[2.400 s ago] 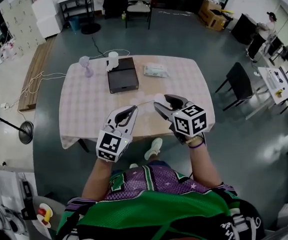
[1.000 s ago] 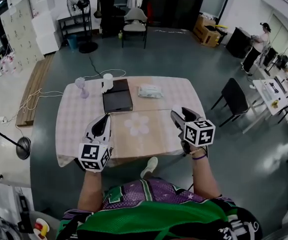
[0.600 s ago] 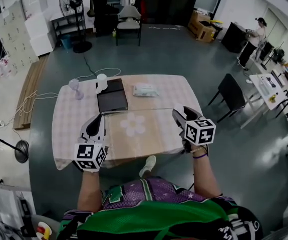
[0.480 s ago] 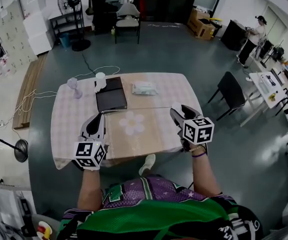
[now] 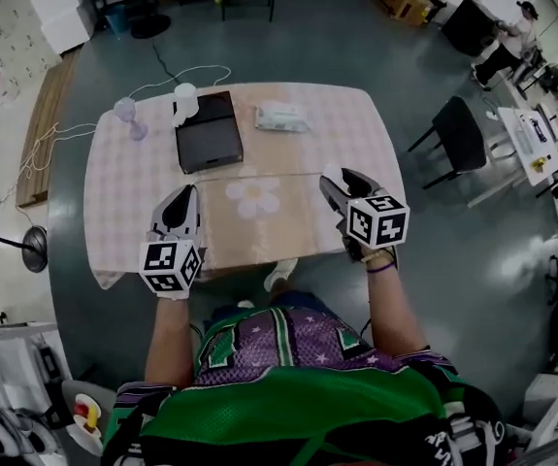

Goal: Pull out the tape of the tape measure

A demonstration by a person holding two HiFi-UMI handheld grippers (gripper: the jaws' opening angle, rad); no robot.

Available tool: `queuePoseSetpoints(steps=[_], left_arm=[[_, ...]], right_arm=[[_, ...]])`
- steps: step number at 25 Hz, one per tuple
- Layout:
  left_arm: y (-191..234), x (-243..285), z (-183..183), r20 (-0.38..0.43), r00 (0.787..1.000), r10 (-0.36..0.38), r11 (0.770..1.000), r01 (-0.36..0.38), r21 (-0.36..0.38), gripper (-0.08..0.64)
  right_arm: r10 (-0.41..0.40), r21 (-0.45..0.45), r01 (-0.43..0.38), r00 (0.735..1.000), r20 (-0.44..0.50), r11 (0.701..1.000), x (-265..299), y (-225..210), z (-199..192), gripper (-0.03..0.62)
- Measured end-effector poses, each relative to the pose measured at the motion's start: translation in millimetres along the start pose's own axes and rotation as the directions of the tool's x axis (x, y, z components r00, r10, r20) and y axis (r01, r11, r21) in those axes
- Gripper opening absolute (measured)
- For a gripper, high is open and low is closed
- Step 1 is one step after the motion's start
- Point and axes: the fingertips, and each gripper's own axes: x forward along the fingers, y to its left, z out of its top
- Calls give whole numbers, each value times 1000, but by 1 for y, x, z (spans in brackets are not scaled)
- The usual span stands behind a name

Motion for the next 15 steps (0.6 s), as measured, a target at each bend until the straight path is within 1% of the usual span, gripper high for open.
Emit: queuePoseSetpoints(steps=[4, 6, 11, 15], left_arm=[[20, 21, -34, -61, 998, 17, 997, -22, -80, 28], [28, 30, -50, -96, 995, 22, 994, -32, -106, 28], [40, 63, -86, -170, 985, 39, 994, -56, -93, 28], [48, 86, -116, -232, 971, 62, 993, -84, -88, 28]], right_arm=[[50, 10, -49, 998, -38, 999, 34, -6, -23, 219], [61, 12, -61, 996, -65, 998, 50, -10, -36, 219], [65, -4, -66, 993, -97, 998, 95, -33, -58, 219], [57, -18, -60, 990, -127, 998, 125, -48, -87, 219]])
